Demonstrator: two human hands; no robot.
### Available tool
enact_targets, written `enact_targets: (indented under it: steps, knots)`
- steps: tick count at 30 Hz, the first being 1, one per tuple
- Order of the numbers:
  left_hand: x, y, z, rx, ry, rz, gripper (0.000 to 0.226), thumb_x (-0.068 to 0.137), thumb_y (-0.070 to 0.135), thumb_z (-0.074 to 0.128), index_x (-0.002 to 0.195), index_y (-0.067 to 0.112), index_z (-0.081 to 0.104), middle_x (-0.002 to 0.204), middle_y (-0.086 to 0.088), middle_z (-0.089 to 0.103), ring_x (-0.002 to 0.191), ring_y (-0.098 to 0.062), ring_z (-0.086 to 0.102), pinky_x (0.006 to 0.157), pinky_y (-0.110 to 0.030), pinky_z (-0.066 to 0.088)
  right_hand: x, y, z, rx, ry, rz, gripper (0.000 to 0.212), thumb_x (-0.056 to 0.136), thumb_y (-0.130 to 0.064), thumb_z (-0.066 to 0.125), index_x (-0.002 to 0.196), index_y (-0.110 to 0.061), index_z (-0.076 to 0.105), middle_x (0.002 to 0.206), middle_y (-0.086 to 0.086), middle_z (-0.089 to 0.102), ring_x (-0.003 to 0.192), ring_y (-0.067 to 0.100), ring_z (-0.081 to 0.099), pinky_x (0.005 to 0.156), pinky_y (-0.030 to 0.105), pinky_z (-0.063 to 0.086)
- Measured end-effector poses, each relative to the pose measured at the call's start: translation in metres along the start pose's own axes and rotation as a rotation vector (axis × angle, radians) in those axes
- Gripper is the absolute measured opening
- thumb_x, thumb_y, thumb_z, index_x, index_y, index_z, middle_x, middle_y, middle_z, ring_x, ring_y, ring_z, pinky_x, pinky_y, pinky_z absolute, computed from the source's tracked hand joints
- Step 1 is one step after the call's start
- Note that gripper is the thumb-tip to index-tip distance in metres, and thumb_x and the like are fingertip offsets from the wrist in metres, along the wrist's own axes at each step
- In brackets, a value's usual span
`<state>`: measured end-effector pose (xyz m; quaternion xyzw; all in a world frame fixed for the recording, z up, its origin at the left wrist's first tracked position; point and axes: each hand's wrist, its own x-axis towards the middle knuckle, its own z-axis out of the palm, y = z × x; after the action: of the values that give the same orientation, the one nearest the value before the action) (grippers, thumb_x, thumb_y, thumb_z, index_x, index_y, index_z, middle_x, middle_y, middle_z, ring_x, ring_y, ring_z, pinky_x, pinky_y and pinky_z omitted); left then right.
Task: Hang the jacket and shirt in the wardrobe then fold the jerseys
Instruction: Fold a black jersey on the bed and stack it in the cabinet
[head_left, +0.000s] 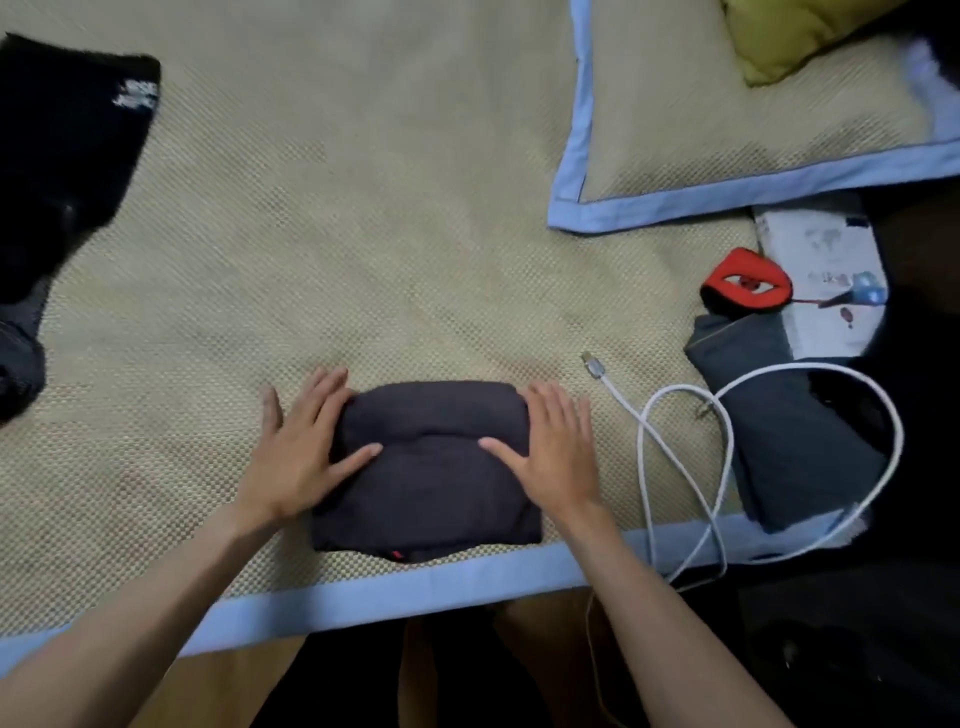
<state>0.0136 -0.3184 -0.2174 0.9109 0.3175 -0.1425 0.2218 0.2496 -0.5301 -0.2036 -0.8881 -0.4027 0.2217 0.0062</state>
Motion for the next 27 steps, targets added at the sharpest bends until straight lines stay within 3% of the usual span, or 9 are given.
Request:
enact_targets:
  steps: [2, 4, 7, 11, 15, 17, 20, 24, 27]
  knots:
    - [0.008, 0.021, -0.024, -0.23, -0.042, -0.002, 0.053, 0.085, 0.073, 0.052, 0.106, 0.025, 0.058, 0.102, 0.001, 0.065, 0.102, -0.029, 0.063, 0.086, -0.038, 0.042, 0.002, -0.004, -0.02, 0.203, -0.086, 0.073, 0.057, 0.088, -0.067, 0.061, 0.117, -0.018, 0.063, 0.118, 0.001, 0.065, 0.114, 0.025, 0.06, 0.105, 0.045, 0.046]
    - [0.008, 0.054, -0.055, -0.536, -0.051, -0.081, 0.031, 0.085, 0.05, 0.073, 0.09, 0.026, 0.054, 0.076, 0.003, 0.063, 0.077, -0.021, 0.062, 0.066, -0.023, 0.043, -0.011, -0.008, -0.053, 0.583, -0.16, 0.202, 0.031, 0.087, -0.051, 0.073, 0.107, -0.03, 0.064, 0.106, -0.006, 0.072, 0.102, 0.017, 0.068, 0.095, 0.043, 0.054]
    - [0.008, 0.104, -0.112, -0.872, -0.044, -0.082, 0.03, 0.078, 0.024, 0.085, 0.092, 0.015, 0.06, 0.085, -0.008, 0.071, 0.076, -0.014, 0.061, 0.064, -0.016, 0.047, -0.043, 0.011, -0.119, 1.007, -0.095, 0.298, 0.029, 0.092, -0.021, 0.075, 0.119, -0.024, 0.064, 0.114, -0.005, 0.074, 0.104, 0.003, 0.07, 0.088, 0.02, 0.055]
    - [0.014, 0.199, -0.226, -1.035, -0.068, 0.077, 0.042, 0.065, 0.037, 0.089, 0.093, 0.021, 0.063, 0.093, -0.008, 0.075, 0.08, -0.012, 0.068, 0.076, -0.029, 0.052, -0.104, 0.042, -0.258, 1.249, 0.2, 0.346, 0.024, 0.093, -0.015, 0.074, 0.112, -0.017, 0.06, 0.106, -0.013, 0.07, 0.106, 0.009, 0.068, 0.072, 0.004, 0.047]
    - [0.003, 0.34, -0.321, -1.103, -0.09, 0.32, 0.033, 0.078, 0.017, 0.084, 0.101, 0.013, 0.06, 0.09, 0.001, 0.075, 0.08, -0.012, 0.067, 0.068, -0.023, 0.051, -0.195, 0.088, -0.387, 1.231, 0.517, 0.303, 0.04, 0.091, -0.036, 0.075, 0.125, -0.024, 0.057, 0.12, -0.013, 0.068, 0.115, 0.006, 0.064, 0.095, 0.02, 0.05]
    - [-0.016, 0.414, -0.361, -1.114, -0.118, 0.461, 0.038, 0.074, 0.023, 0.089, 0.099, 0.014, 0.061, 0.089, 0.001, 0.073, 0.074, -0.009, 0.065, 0.06, -0.016, 0.05, -0.252, 0.117, -0.439, 1.157, 0.682, 0.295, 0.028, 0.092, -0.032, 0.075, 0.115, -0.023, 0.062, 0.111, -0.01, 0.073, 0.107, 0.006, 0.068, 0.093, 0.023, 0.05]
    - [-0.057, 0.514, -0.411, -1.062, -0.179, 0.709, 0.05, 0.061, 0.041, 0.092, 0.094, 0.017, 0.063, 0.088, 0.0, 0.072, 0.075, -0.01, 0.066, 0.067, -0.02, 0.053, -0.344, 0.149, -0.505, 1.052, 0.912, 0.326, 0.02, 0.091, -0.027, 0.077, 0.105, -0.024, 0.064, 0.101, -0.02, 0.075, 0.096, -0.005, 0.068, 0.087, 0.016, 0.05]
    - [-0.123, 0.625, -0.448, -1.004, -0.3, 1.007, 0.03, 0.073, 0.014, 0.084, 0.093, 0.012, 0.061, 0.087, -0.003, 0.073, 0.074, -0.01, 0.067, 0.062, -0.017, 0.054, -0.469, 0.17, -0.552, 0.972, 1.187, 0.426, 0.027, 0.087, -0.03, 0.08, 0.109, -0.023, 0.065, 0.105, -0.01, 0.075, 0.098, 0.003, 0.071, 0.086, 0.023, 0.055]
    - [-0.175, 0.694, -0.458, -0.914, -0.415, 1.24, 0.031, 0.073, 0.014, 0.082, 0.096, 0.01, 0.061, 0.091, -0.004, 0.075, 0.079, -0.012, 0.07, 0.07, -0.021, 0.057, -0.558, 0.161, -0.554, 0.93, 1.359, 0.527, 0.031, 0.088, -0.033, 0.078, 0.112, -0.019, 0.064, 0.107, -0.006, 0.073, 0.099, 0.008, 0.071, 0.086, 0.026, 0.058]
